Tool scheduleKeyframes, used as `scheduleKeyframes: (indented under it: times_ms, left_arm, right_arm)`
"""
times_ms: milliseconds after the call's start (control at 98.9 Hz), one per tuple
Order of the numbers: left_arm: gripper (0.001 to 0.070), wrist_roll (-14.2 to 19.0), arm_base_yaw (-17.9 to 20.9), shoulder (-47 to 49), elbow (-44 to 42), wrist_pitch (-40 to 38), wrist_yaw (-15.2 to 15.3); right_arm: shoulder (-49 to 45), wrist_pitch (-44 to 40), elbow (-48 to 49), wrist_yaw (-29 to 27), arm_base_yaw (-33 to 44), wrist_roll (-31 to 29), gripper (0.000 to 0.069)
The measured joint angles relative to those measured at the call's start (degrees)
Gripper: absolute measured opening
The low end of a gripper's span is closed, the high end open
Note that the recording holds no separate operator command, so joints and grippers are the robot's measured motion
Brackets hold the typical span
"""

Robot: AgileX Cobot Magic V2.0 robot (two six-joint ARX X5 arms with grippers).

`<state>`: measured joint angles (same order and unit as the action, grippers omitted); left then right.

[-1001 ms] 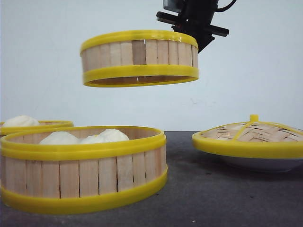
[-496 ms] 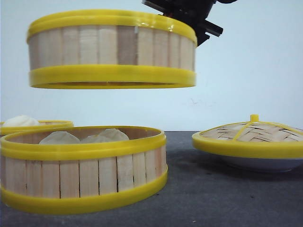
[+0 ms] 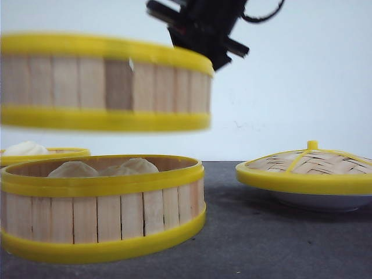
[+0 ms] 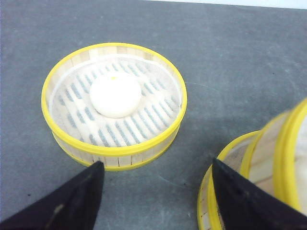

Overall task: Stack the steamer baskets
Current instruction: 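Lift the three-bun basket with right gripper onto the nearest basket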

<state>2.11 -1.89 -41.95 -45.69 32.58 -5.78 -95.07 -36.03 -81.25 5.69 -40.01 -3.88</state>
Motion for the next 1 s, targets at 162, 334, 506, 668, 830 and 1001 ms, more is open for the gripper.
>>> scheduleKeyframes:
  times_ms: [162, 334, 506, 668, 830, 1001]
  left_arm:
    - [0.0432, 0.0, 0.0, 0.0, 0.0, 0.0, 0.0]
    - [0.0432, 0.0, 0.0, 0.0, 0.0, 0.0, 0.0]
    - [0.0432, 0.0, 0.0, 0.0, 0.0, 0.0, 0.0]
    - [0.0432, 0.0, 0.0, 0.0, 0.0, 0.0, 0.0]
    - [0.0432, 0.0, 0.0, 0.0, 0.0, 0.0, 0.0]
    - [0.0432, 0.0, 0.0, 0.0, 0.0, 0.0, 0.0]
  right_arm:
    - [-0.2, 1.6, 1.4, -0.3, 0.3, 0.0, 0.0026]
    - [-1.6, 3.9, 1.4, 0.8, 0.0, -0.2, 0.0025]
    - [-3.6, 4.7, 1.5, 1.0, 0.0, -0.4, 0.0026]
    - [-3.7, 7.3, 1.6, 1.0, 0.0, -0.5, 0.0025]
    - [-3.7, 7.4, 1.6, 1.0, 0.0, -0.5, 0.0026]
    - [-3.8, 7.1, 1.6, 1.0, -0.1, -0.5, 0.0026]
